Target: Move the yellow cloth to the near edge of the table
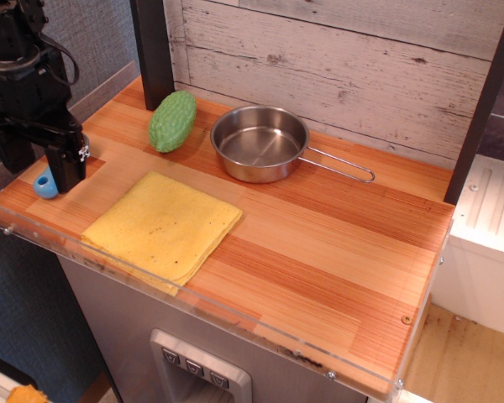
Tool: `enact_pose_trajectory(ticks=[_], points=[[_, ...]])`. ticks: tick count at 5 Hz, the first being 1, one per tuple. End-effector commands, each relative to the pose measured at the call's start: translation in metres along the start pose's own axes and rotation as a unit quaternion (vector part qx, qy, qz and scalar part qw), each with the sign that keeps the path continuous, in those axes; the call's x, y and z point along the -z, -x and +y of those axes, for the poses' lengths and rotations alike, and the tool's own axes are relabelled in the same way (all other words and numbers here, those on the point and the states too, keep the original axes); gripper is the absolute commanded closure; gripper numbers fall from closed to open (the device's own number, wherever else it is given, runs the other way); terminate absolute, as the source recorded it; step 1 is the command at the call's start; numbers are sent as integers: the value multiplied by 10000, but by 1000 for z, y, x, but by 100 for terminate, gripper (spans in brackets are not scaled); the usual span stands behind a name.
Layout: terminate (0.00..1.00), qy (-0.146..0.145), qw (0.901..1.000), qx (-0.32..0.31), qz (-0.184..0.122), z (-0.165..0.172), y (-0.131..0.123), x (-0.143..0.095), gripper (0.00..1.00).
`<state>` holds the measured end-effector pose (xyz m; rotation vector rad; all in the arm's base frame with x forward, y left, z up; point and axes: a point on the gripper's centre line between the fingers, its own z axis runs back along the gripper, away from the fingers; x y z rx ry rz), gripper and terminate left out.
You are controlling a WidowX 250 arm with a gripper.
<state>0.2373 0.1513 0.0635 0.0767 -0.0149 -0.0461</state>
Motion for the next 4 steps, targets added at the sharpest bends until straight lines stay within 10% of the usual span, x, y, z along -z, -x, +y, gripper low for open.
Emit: enact_pose_trajectory(ticks=[1,4], points=[[0,0,10000,0,0,0,0,0,0],[0,34,9994,325,-114,-62,-22,7,0]])
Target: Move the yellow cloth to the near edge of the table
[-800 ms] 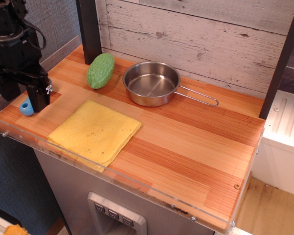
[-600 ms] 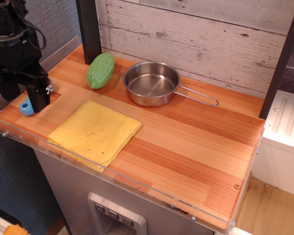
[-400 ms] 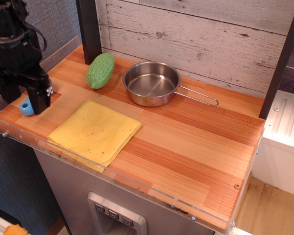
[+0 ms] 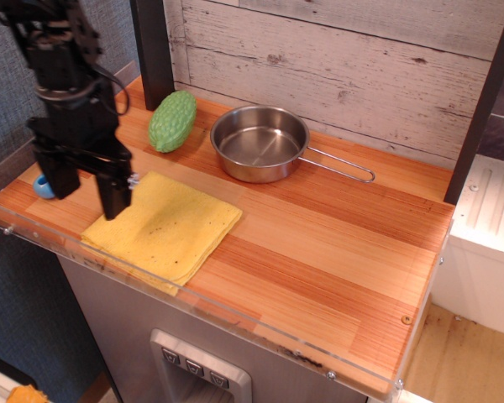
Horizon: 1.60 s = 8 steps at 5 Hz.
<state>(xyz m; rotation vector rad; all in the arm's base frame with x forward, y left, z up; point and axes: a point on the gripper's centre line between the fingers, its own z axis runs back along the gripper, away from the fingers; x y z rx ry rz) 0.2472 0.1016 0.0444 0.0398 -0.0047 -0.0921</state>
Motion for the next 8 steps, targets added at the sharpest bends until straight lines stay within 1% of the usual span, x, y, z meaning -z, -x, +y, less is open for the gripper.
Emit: enact_pose_trajectory(ticks=[1,2,3,4,5,6,7,8], points=[[0,-212,9996,156,-125,-19,-18,4,0],[0,-316,9993,196,-69,-26,-26,22,0],[0,-397,9988,285,18,-34,-26,41,0],[0,-250,9994,245,69,-45,-17,57,0],[0,216,9995,72,-212,-73,-7,51,0],[0,260,9987,138,-411,-111,-8,40,0],[0,169,9976,521,-422,-156,-21,41,0],[0,-69,9973,642,-357,-190,-26,42,0]])
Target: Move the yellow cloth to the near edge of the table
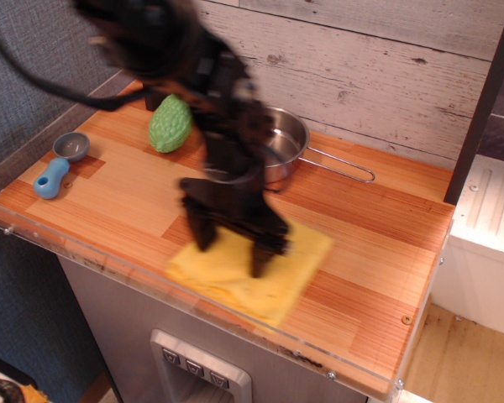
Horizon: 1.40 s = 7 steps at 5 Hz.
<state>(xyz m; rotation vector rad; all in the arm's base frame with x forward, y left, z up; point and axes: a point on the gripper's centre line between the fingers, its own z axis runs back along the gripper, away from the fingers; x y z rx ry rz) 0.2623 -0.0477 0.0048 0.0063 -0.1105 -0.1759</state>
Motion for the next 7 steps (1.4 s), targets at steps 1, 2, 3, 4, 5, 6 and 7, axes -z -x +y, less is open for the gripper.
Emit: enact_pose_trajectory(ticks=[1,2,3,4,5,6,7], points=[[0,-349,9992,-20,212,-55,-6,12,0],[0,-401,9981,-398,228,-51,-13,1,0],[0,-314,9968,-728,96,-26,-21,-34,0],[0,37,9988,-404,-263,-15,-37,-70,0],[0,166,9986,-208,-450,-12,-37,-104,0],[0,209,9986,-119,-478,1,-29,-117,0],[0,149,9985,-278,-439,17,-25,-117,0]])
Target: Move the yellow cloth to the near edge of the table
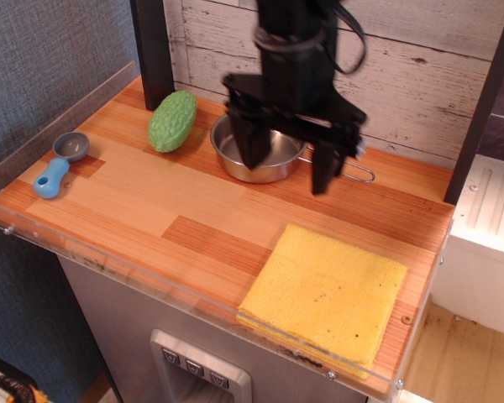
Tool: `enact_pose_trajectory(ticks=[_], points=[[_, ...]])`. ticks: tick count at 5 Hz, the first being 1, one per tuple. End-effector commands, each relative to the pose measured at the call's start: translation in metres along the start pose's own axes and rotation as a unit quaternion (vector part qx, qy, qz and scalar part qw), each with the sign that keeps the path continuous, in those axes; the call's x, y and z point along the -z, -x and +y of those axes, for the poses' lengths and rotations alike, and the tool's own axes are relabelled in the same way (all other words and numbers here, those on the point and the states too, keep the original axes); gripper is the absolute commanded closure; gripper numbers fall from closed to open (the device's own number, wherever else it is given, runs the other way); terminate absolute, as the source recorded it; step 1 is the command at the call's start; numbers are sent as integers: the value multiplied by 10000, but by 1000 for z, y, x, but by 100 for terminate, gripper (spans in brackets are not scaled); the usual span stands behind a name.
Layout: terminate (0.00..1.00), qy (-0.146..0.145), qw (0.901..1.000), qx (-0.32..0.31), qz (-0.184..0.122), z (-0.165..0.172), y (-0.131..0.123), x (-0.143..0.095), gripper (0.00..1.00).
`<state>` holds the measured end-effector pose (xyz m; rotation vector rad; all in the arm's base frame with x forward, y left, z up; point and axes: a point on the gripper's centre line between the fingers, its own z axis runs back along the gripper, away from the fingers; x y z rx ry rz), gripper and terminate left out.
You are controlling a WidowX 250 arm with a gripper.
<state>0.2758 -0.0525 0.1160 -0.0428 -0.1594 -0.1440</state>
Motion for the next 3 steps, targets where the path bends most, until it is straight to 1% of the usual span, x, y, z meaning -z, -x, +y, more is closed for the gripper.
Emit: enact_pose_trajectory(ticks=[1,2,3], points=[[0,-122,9999,80,-35,28,-2,-3,0],[0,-122,9999,80,-35,28,-2,-3,0],[100,-122,9999,80,-35,28,-2,-3,0]])
